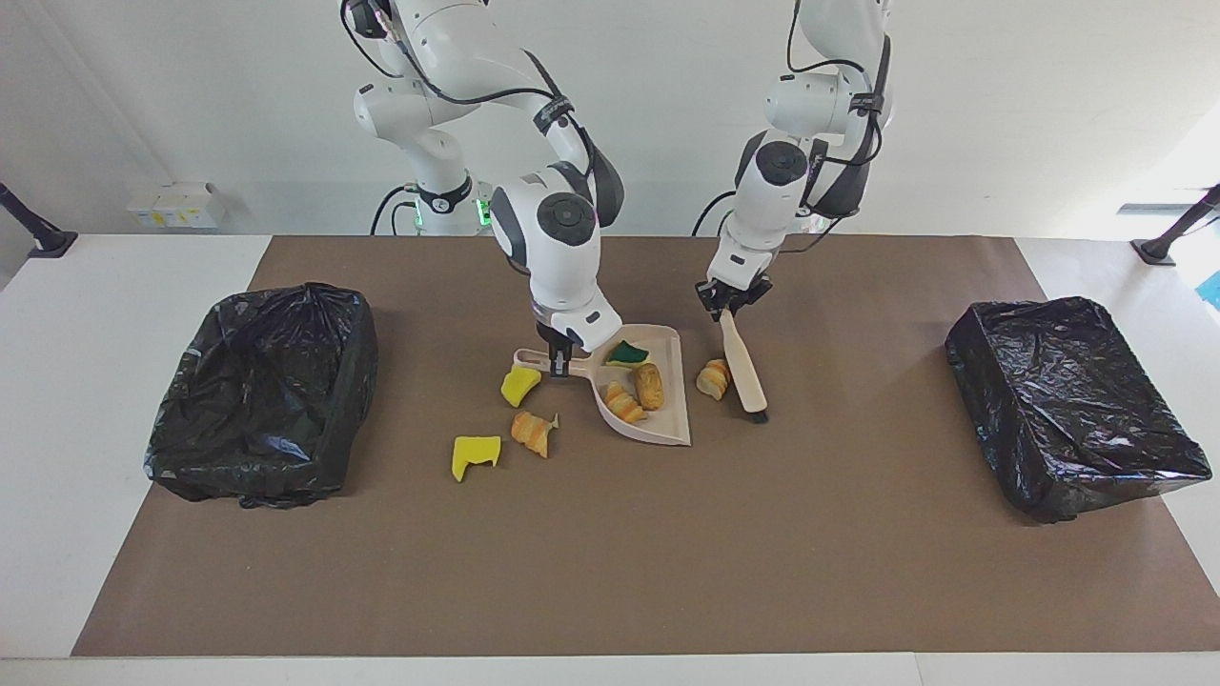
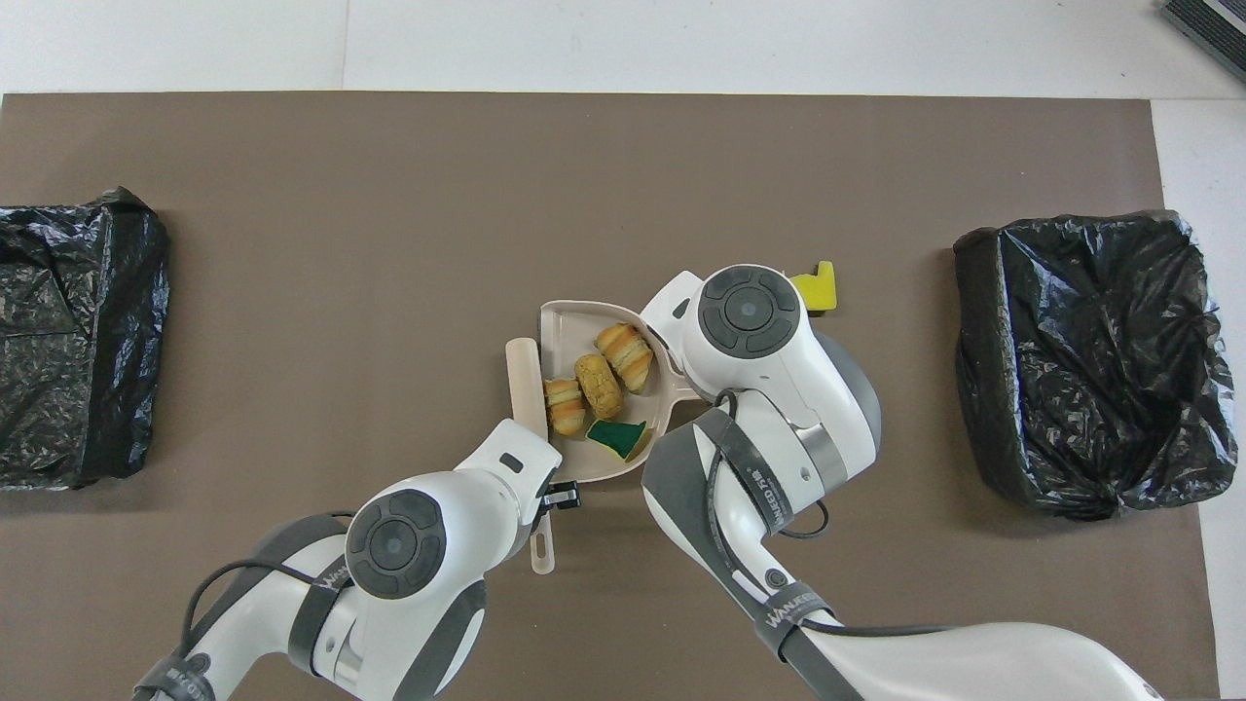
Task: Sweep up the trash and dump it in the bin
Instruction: 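Sweep the bread and sponge pieces into the dustpan with the left gripper, then carry the loaded dustpan with the right gripper over the nearer bin, then tip the dustpan into the bin while the left gripper releases the brush, then bring the empty dustpan back and set it down with the right gripper, then grasp the brush handle with the right gripper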
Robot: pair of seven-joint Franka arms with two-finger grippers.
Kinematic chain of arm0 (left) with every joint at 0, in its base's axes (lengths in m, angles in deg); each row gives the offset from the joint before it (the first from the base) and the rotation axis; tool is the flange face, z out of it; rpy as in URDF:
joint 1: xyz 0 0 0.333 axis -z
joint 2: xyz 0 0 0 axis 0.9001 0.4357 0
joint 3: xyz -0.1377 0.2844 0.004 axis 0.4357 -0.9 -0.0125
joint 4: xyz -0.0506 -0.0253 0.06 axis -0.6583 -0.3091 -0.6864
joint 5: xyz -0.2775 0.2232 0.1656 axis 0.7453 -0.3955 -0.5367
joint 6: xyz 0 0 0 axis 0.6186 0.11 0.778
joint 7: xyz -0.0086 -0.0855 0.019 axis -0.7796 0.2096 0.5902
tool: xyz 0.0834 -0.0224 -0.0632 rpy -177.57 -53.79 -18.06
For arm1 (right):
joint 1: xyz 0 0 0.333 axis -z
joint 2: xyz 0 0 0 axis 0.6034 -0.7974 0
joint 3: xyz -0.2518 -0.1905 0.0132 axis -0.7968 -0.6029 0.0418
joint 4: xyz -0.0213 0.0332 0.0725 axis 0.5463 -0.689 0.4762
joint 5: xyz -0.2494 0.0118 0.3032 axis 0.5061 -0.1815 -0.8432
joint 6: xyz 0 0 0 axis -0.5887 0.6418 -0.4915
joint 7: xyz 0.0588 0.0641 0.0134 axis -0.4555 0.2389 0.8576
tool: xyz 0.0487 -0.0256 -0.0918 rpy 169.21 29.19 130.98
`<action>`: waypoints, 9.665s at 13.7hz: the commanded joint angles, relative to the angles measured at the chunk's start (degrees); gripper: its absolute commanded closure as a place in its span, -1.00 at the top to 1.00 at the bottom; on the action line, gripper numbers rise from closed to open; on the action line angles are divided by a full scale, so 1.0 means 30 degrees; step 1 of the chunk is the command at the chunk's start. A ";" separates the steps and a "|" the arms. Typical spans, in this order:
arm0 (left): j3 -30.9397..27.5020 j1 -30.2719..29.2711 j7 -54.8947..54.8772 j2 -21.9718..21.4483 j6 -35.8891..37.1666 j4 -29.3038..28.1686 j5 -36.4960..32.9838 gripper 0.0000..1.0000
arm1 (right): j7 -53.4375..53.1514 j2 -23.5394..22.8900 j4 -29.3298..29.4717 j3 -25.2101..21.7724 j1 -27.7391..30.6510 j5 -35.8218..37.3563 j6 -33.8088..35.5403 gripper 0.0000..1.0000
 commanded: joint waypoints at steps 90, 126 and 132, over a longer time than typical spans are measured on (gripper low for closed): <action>-0.0542 -1.2367 -1.1533 0.2528 1.4112 1.3737 -0.4723 1.00 | -3.1468 -0.4046 0.9951 0.1846 0.0255 -0.2491 0.3942 -1.00; -0.6636 -0.6328 -1.2002 0.0272 1.7862 1.5554 -0.4254 1.00 | -3.2177 0.3858 -0.6483 0.2288 -0.6046 -0.5804 -0.2631 1.00; -0.6167 -0.6594 -1.1944 0.0243 1.7803 1.5349 -0.4283 1.00 | -3.2204 0.4035 -0.6865 0.2288 -0.6018 -0.5804 -0.2660 -1.00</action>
